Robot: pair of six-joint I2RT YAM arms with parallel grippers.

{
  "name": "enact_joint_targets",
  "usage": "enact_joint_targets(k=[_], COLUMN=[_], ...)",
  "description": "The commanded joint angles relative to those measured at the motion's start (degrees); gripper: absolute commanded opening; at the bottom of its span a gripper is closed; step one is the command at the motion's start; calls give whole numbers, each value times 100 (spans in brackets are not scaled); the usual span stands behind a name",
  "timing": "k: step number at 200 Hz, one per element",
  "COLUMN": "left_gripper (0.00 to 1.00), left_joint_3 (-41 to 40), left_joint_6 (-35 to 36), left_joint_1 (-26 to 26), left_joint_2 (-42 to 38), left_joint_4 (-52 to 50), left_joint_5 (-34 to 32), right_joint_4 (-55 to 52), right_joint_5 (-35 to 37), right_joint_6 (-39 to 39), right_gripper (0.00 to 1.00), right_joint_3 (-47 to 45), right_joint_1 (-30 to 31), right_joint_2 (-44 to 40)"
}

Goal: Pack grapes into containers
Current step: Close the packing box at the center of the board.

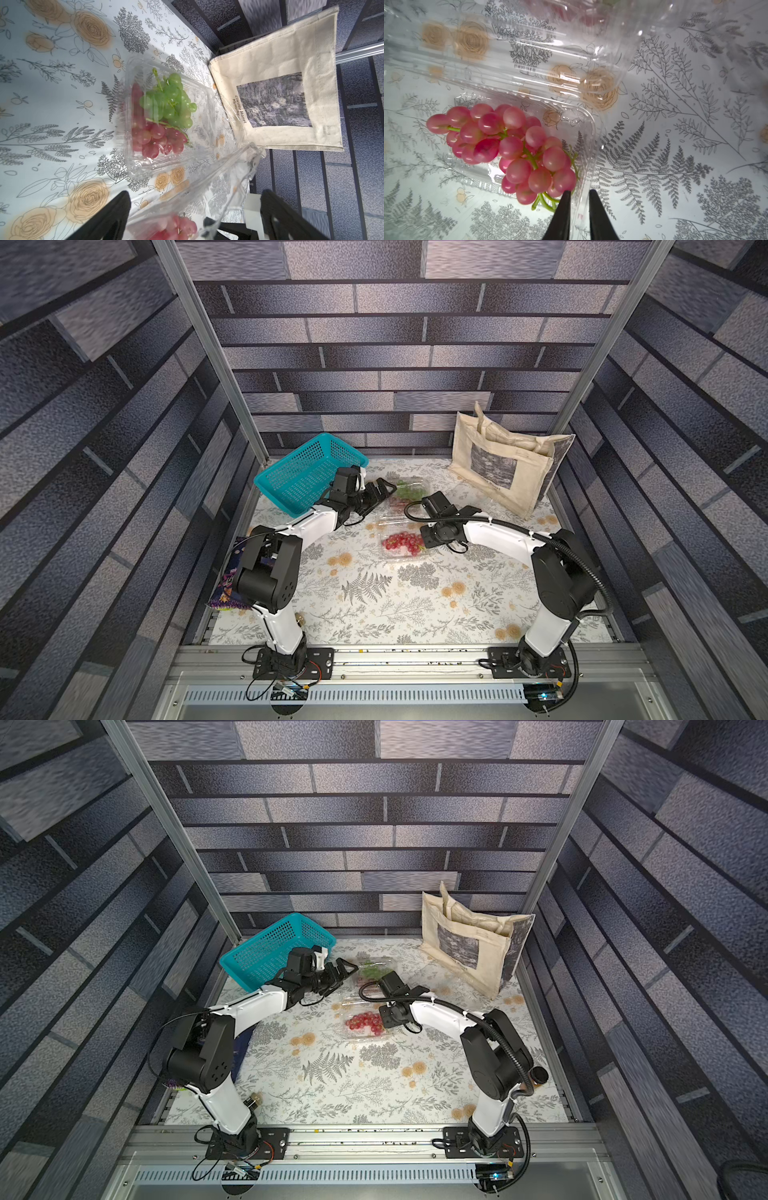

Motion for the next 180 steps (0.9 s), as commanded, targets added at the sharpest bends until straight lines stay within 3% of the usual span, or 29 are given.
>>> enact_joint_targets(k=[1, 120, 180], left_gripper=[100, 100, 100], left_joint_3=[198, 382, 277], left_joint_6=[309, 527, 711], left_joint_1=[59, 44, -26], left_joint_2=[-192, -400, -653], left_joint_4=[-249, -394, -514], left_joint_5=[104, 373, 382], right_joint_4=[-121, 59, 441], right_joint_5=[72, -138, -472], right_joint_6=[-127, 81, 335], right_gripper=[21, 36, 56], right_joint_3=[186, 187, -177], right_joint_1=[-53, -138, -185], right_joint_2=[94, -81, -566])
